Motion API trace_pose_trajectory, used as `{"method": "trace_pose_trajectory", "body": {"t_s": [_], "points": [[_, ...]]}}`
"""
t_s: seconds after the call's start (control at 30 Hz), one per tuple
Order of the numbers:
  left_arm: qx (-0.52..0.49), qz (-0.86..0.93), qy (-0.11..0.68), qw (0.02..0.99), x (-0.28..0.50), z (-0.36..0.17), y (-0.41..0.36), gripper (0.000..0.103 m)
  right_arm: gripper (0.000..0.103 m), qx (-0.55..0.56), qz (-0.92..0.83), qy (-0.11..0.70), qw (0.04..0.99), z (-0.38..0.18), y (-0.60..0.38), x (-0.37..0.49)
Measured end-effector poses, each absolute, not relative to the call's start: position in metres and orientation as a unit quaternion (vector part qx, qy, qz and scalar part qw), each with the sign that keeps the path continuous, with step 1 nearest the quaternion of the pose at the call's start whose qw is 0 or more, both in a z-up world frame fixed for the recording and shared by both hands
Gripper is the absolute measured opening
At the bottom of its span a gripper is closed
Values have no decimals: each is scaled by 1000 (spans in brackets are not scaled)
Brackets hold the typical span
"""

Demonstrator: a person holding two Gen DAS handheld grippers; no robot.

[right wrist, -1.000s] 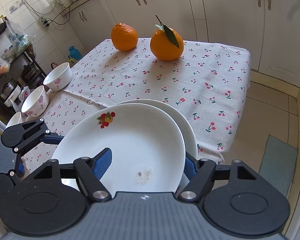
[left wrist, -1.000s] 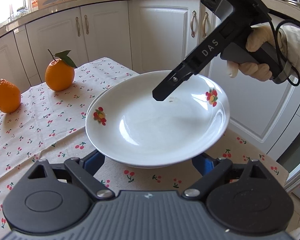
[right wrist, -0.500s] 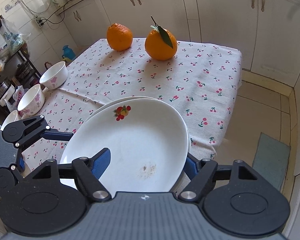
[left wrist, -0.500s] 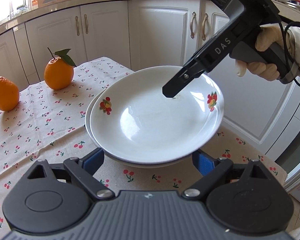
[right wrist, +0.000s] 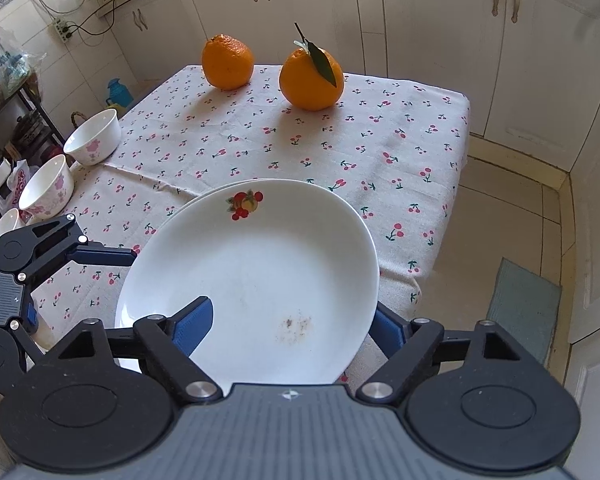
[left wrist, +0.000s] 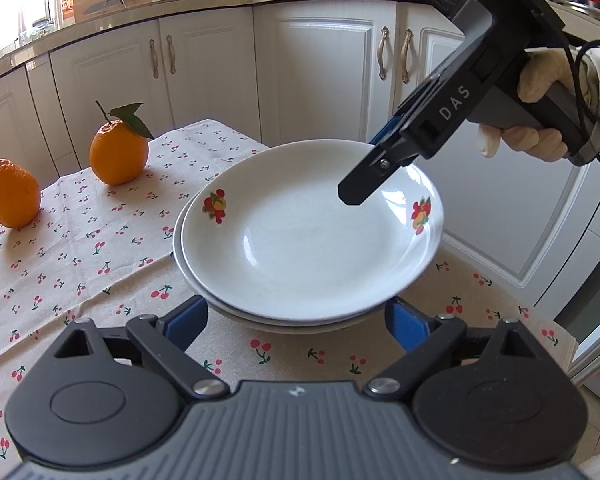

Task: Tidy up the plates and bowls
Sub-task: 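Lower the plate onto the stack and open the right gripper, then withdraw the right gripper and move it toward the white bowls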

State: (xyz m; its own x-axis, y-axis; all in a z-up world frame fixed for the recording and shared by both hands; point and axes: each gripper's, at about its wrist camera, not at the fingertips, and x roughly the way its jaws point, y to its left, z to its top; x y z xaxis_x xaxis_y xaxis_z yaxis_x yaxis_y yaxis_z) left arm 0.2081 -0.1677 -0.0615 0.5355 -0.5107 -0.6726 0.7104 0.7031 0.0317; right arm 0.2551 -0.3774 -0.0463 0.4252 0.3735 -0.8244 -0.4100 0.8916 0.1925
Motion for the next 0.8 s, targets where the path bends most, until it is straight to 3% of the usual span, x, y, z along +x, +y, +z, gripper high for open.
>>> {"method": "trace_pose_trajectory", "body": {"t_s": [0.2, 0.37, 0.8], "points": [[156, -356, 326, 862, 206, -63, -168, 95, 92, -27, 232, 485, 843, -49, -375, 248], [152, -361, 314, 865, 201, -59, -163, 95, 102, -40, 236, 460, 855, -38, -366, 232], [126, -343, 281, 888, 175, -32, -113, 98, 103, -37, 199, 402, 893, -21, -310, 188]]}}
